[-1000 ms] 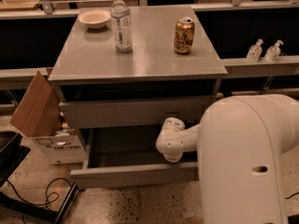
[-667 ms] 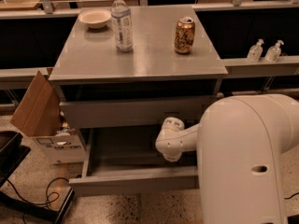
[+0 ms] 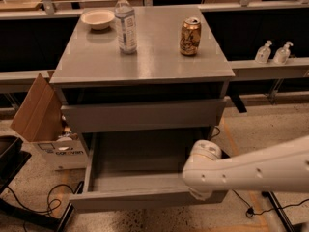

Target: Open middle drawer

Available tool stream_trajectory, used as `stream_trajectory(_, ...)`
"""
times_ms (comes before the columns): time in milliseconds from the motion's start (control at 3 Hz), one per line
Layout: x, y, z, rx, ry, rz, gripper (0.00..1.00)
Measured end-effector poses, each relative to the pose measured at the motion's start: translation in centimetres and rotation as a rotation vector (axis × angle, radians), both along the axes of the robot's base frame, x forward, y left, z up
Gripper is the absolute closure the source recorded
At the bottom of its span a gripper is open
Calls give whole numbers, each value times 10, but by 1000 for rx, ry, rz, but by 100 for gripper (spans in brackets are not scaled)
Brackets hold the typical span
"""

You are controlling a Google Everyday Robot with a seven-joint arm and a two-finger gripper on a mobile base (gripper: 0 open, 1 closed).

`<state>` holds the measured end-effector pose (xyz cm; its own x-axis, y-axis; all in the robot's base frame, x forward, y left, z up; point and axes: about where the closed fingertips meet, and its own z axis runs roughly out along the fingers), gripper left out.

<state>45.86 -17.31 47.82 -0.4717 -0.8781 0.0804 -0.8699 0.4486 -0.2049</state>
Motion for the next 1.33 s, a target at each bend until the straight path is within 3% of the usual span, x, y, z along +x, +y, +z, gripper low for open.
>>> stream_trajectory(333, -97, -24, 16, 17, 79, -78, 100)
stream_trajectory(667, -149, -36, 19, 18, 115, -78, 100)
stream_trajectory(1000, -140, -33, 22, 3, 108, -51, 100)
stream_trajectory(1333, -87, -2, 34, -2, 58, 52, 100)
